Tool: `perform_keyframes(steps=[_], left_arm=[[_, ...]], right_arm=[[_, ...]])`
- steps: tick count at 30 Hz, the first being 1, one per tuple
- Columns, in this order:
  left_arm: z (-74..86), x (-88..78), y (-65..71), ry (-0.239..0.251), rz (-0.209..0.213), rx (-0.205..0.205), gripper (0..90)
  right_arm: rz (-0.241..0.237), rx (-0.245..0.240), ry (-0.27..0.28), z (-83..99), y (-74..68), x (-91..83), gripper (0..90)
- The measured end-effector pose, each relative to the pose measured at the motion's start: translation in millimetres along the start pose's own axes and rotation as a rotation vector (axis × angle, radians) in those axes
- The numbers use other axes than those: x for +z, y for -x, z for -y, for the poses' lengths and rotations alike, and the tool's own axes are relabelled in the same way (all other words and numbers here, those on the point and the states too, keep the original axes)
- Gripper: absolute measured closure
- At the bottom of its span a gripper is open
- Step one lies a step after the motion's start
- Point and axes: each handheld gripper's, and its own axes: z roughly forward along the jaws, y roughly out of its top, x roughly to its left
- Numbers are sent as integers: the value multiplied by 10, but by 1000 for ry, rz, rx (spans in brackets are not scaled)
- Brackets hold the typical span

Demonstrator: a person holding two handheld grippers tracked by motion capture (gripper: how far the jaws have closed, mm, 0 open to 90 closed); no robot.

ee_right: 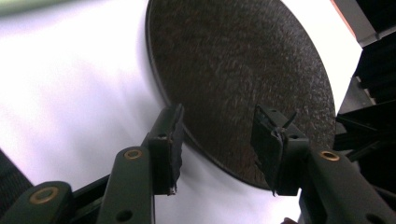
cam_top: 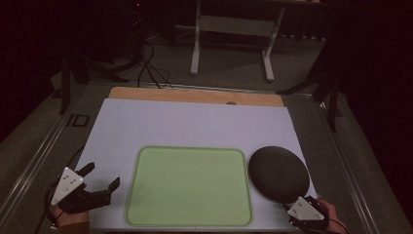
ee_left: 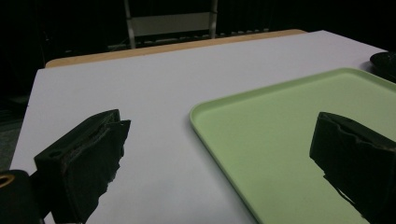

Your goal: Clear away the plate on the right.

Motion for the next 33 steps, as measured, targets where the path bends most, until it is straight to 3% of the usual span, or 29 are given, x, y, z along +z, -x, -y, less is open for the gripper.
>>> perform_keyframes(steps=[10,12,19,33], left_arm=[[-1,-6,1,2,-1,1,33],[-1,-3,0,2,-2,-1,33],[-1,-3,0,1,-2,-1,33],[0,2,-2,-1,-6,-5,33]], right_arm=[[16,-79,-52,62,-92,37,544],[20,-116,-76,69,-119,52,547],[37,-176,-91,49,-161,102,573],[149,-281,-111,32,-272,177,688]])
